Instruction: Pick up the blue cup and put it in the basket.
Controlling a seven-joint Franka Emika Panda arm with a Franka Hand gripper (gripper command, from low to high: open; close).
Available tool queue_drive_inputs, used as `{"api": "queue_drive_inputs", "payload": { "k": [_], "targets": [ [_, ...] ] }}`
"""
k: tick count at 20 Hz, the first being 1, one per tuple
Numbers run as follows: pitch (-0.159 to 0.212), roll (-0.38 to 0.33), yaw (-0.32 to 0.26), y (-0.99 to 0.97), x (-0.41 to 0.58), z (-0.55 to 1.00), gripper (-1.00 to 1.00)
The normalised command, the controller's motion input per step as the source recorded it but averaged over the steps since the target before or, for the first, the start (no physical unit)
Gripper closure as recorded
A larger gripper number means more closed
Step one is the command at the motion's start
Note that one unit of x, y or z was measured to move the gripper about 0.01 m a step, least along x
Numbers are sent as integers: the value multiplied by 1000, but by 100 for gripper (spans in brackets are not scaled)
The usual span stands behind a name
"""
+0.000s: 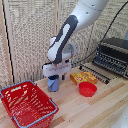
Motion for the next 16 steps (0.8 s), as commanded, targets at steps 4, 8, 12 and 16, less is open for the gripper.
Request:
{"api": "queue_drive_inputs", "payload": {
  "k": [4, 8, 12, 16],
  "targets": [
    [0, -12, -21, 65, 106, -147, 100],
    [-5, 1, -41, 6, 6, -12, 100],
    [-12, 8, -54, 0, 0, 94, 100],
    [0, 52, -76, -25, -8, 335, 100]
  ]
}}
